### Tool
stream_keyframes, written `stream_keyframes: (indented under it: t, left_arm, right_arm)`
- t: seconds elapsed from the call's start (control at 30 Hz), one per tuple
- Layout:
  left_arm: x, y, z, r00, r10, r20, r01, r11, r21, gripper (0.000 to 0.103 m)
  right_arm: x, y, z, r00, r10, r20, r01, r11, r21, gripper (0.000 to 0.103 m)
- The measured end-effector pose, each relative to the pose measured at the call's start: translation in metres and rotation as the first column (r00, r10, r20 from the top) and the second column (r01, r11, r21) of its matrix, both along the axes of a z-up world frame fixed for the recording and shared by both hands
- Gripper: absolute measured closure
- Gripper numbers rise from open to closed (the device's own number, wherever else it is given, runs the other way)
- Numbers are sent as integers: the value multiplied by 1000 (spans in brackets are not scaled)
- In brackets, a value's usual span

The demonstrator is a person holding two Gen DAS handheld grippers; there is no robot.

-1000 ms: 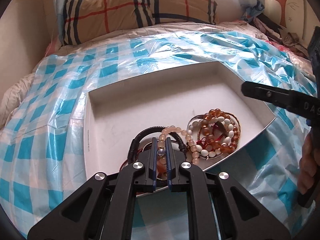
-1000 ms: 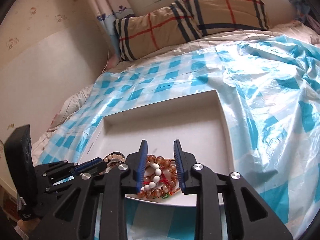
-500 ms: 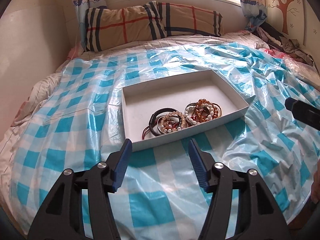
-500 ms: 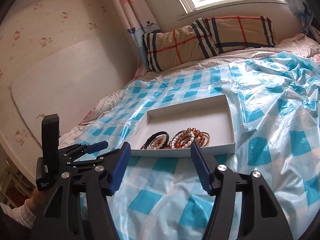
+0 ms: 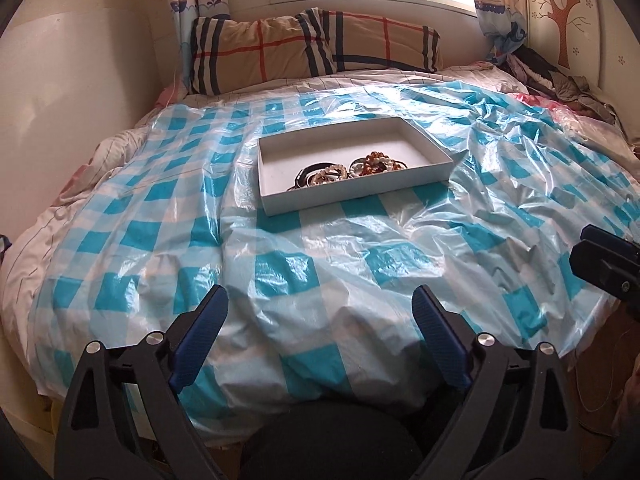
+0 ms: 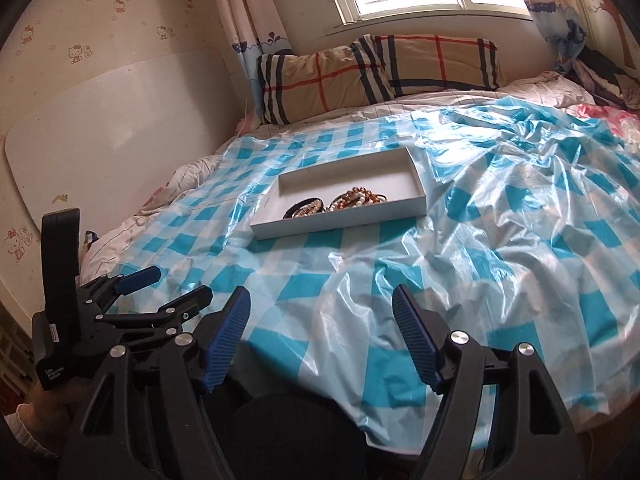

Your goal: Organize jewelry

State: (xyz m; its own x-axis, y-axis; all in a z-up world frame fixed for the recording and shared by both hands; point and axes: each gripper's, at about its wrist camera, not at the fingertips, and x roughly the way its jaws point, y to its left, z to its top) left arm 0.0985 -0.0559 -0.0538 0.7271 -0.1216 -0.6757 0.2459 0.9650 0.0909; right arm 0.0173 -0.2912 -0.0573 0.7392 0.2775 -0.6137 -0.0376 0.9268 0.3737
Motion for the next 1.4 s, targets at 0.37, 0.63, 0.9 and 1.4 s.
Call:
stream_keyframes:
  t: [0.37, 0.63, 0.9, 1.4]
  left_arm:
    - [-29, -3, 0, 999, -13, 38, 13, 1000, 2, 8]
    - [-31, -1, 0, 999, -20, 38, 20, 1000, -3, 8]
    - [-32, 8, 2, 999, -22, 28, 24, 998, -50, 8]
    - [-35, 8, 0, 1000, -19, 22, 20, 999, -48, 8]
  right_arm:
    - [-28, 5, -23, 989, -138, -44, 138, 990, -14, 24]
    - [-27, 6, -26, 986, -157, -58, 156, 988, -19, 21]
    - [-35, 8, -13, 984, -176, -12, 175, 984, -41, 20]
    - [-39, 18, -12, 986, -165, 3, 165, 986, -35, 17]
